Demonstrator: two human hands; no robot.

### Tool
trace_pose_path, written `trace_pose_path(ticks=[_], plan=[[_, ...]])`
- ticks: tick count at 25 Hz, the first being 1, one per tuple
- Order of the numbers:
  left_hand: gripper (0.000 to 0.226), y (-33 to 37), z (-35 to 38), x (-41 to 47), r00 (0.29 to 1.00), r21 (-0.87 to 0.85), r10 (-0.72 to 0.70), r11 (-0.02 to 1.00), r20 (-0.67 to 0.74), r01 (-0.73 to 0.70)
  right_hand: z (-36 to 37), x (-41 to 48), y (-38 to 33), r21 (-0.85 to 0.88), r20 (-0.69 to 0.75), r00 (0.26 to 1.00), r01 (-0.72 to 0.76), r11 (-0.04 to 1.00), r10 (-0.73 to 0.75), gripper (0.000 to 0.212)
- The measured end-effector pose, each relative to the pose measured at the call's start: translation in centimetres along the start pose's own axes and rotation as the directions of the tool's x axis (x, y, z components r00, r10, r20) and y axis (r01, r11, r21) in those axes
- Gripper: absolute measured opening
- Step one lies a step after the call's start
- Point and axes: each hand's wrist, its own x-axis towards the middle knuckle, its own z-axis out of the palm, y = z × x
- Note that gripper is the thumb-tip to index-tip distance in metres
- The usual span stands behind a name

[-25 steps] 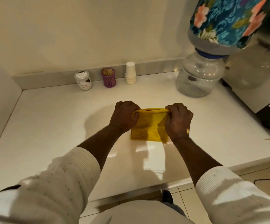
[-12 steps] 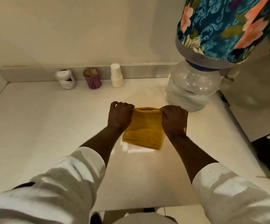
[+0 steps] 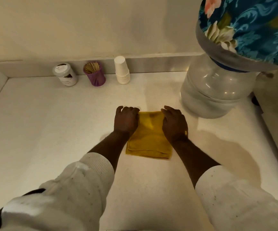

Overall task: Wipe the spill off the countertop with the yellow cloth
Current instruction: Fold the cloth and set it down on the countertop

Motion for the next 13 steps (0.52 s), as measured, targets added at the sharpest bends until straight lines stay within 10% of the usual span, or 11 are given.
trace_pose_path(ticks=[13], plan=[[0.06,-1.2,5.5,-2.0,0.955,-0.117,0.272,0.959,0.121,-0.258,5.9,-1.4,-0.2,-0.144,0.379,0.925,0.05,0.988,0.009,0.073]])
